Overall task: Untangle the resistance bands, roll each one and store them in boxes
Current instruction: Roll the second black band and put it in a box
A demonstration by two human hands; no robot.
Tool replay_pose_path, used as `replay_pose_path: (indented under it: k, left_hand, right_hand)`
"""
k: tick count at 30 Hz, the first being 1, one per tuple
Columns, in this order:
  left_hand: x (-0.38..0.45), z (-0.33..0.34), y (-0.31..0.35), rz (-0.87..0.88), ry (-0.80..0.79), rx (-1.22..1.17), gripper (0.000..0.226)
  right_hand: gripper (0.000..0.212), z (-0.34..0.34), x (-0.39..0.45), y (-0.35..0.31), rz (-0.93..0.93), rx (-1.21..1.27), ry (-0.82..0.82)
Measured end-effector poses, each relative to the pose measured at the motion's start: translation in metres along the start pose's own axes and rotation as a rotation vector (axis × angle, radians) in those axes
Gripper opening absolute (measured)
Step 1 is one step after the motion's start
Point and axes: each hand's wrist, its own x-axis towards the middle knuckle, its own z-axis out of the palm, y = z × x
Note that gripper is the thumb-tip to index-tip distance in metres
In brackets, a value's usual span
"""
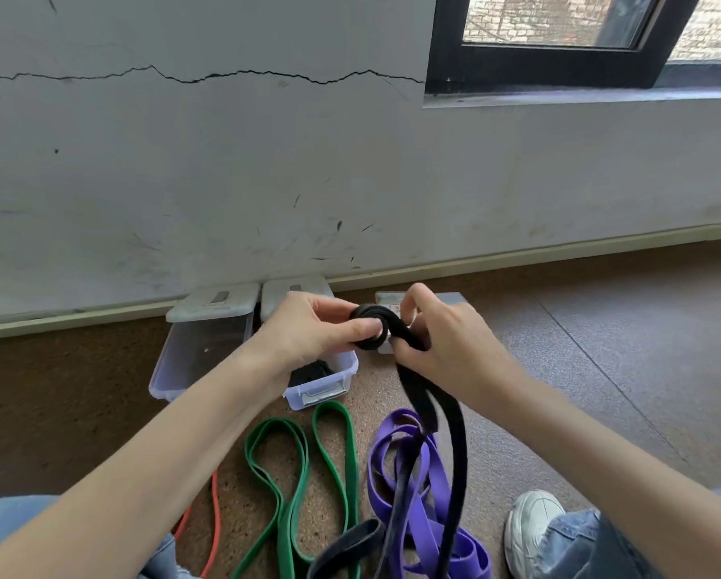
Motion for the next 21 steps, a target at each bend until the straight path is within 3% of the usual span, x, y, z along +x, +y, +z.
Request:
replay_pose_path:
  k: [3,8,10,15,19,21]
  left_hand:
    - [0.003,-0.005,0.003,0.023,0.082,-0.201,0.006]
    - [0.0,-0.004,0.005,0.071,0.073,-0.331,0.021]
    - [-0.001,-0.003,0.007,0.081,0.095,-0.363,0.02]
    - [-0.004,0.003,0.013,0.088,0.086,-0.422,0.028]
    - [-0.003,0.002,0.015,0.136,0.113,-0.414,0.03]
    - [-0.003,0.0,0.014,0.153,0.132,-0.369,0.023]
  right_hand:
    - [0.035,0.002,0.0,-0.002,0.022,0.454,-0.08]
    - [0.021,-0.002,0.001,-0.005,0.187,1.017,0.025]
    - [0.02,-0.003,0.001,-0.008,0.224,1.175,-0.019]
    - [0.02,-0.002,0.003,-0.014,0.241,1.392,-0.046]
    - [0.026,-0.005,0.005,-0.013,0.192,1.393,-0.043]
    - [0.018,-0.004,0.005,-0.012,0.158,1.372,-0.065]
